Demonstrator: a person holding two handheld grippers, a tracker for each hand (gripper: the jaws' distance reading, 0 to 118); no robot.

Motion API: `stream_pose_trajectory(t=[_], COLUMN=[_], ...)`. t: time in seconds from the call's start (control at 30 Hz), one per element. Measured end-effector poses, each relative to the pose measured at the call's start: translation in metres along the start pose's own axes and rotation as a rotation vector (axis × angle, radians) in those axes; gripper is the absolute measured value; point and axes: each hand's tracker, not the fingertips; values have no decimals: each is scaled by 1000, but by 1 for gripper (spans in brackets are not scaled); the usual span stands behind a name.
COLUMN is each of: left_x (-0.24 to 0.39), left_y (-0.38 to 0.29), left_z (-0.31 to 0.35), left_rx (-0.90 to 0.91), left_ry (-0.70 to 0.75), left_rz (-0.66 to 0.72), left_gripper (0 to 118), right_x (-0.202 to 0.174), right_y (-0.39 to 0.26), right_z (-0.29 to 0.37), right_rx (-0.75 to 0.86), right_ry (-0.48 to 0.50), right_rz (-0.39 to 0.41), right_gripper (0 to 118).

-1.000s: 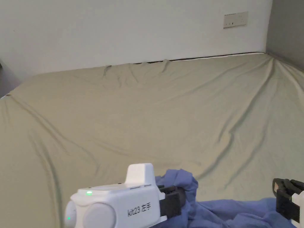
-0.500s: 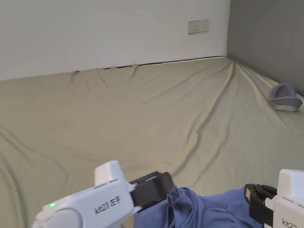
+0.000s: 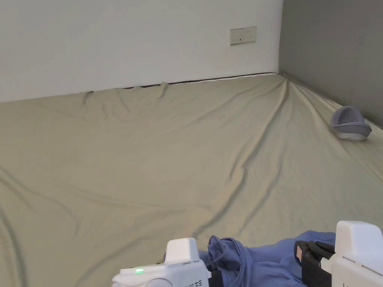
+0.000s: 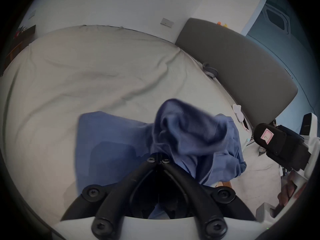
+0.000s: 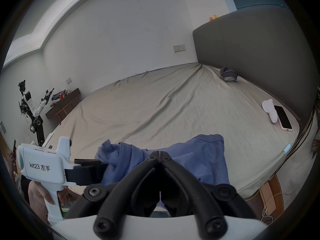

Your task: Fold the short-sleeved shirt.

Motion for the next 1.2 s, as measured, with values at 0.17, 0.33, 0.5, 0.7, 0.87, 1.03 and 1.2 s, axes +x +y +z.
stream_pose_trajectory(t=[0.17, 0.33, 0.5, 0.7, 0.87, 1.03, 1.2], left_x=[34, 52, 50, 13, -53, -109, -135], left_y=[15, 20, 14, 26, 19, 4, -5], left_z=[-6, -61, -87, 4, 54, 50, 8], left_rx=[29, -62, -156, 41, 163, 96, -42], left_ry=[-152, -270, -293, -316, -218, -197, -310], left_rz=[-44, -13, 24, 37, 214, 366, 462], left_gripper=[0, 0, 0, 58, 114, 114, 114], right_x=[14, 22, 27, 29, 25, 21, 18], right_y=[2, 2, 1, 4, 5, 3, 1], right_z=[3, -2, -5, 4, 3, -2, -2], right_rx=[1, -7, -22, -2, 1, -6, -13], right_ry=[-45, -84, -79, -72, 14, 63, 79], right_rz=[-9, -39, -49, -48, -74, -94, -90], right_gripper=[0, 0, 0, 0, 0, 0, 0])
